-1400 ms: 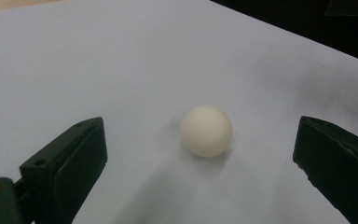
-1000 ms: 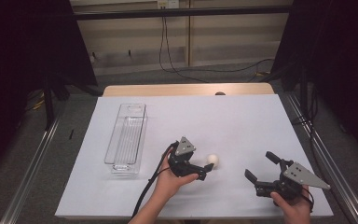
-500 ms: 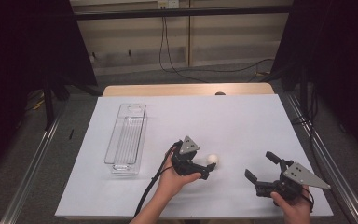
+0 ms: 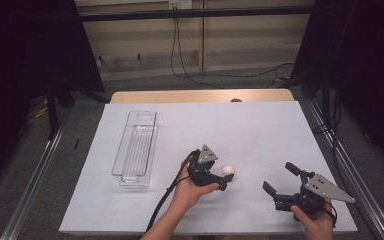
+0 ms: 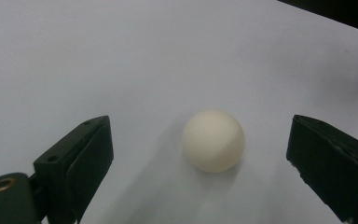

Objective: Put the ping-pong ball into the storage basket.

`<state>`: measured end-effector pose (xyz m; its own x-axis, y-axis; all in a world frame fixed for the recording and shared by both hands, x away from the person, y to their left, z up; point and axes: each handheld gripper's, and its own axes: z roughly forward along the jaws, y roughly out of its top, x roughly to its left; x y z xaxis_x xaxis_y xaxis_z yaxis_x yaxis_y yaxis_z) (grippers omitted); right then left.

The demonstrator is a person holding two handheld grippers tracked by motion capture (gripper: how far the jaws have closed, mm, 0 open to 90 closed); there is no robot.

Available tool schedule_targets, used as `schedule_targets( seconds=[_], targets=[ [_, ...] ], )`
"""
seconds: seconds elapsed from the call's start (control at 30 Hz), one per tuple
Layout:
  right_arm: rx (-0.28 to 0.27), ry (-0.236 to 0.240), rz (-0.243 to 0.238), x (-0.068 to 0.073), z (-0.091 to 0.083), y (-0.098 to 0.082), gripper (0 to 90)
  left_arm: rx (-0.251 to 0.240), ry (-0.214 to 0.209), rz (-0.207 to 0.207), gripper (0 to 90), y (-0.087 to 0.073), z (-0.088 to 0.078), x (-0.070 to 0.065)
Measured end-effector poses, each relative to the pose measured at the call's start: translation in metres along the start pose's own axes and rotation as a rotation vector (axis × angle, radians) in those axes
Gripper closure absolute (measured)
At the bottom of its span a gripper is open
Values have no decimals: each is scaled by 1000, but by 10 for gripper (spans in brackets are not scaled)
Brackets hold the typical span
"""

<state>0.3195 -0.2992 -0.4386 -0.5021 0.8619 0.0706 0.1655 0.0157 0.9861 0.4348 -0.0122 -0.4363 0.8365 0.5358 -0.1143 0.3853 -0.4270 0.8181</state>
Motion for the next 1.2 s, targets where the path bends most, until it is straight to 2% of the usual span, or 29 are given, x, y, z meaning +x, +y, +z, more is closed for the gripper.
schedule_targets(
  seconds=[0.2, 0.33, 0.47, 0.5, 0.67, 0.7, 0.73, 0.87, 0.9, 1.13, 1.2],
  targets=[
    [0, 1, -1, 0, 0, 0, 6, 16, -9, 10, 89, -1, 5, -1],
    [2, 4, -3, 0, 0, 0, 6, 18, -15, 10, 118, -2, 9, -2],
    [0, 3, -1, 0, 0, 0, 7, 30, -19, 23, 161, -2, 11, -4],
    [0, 3, 0, 0, 0, 0, 7, 37, -22, 39, 170, -1, 11, -3],
    [1, 3, 1, 0, 0, 0, 7, 47, -21, 34, 217, -2, 14, -5],
    [0, 3, 1, 0, 0, 0, 7, 61, -23, 59, 227, -1, 14, -4],
    [0, 5, -2, 0, 0, 0, 7, 52, -25, 52, 241, -2, 15, -4],
    [-1, 7, -1, 0, 0, 0, 7, 75, -30, 63, 286, -2, 17, -4],
    [-1, 7, -1, 0, 0, 1, 7, 65, -40, 56, 299, -3, 18, -5],
    [-2, 10, -6, 0, 0, 1, 8, 78, -25, 66, 370, -3, 22, -5],
    [-2, 10, -5, 0, 0, 1, 7, 87, -34, 60, 381, -3, 23, -5]
  ],
)
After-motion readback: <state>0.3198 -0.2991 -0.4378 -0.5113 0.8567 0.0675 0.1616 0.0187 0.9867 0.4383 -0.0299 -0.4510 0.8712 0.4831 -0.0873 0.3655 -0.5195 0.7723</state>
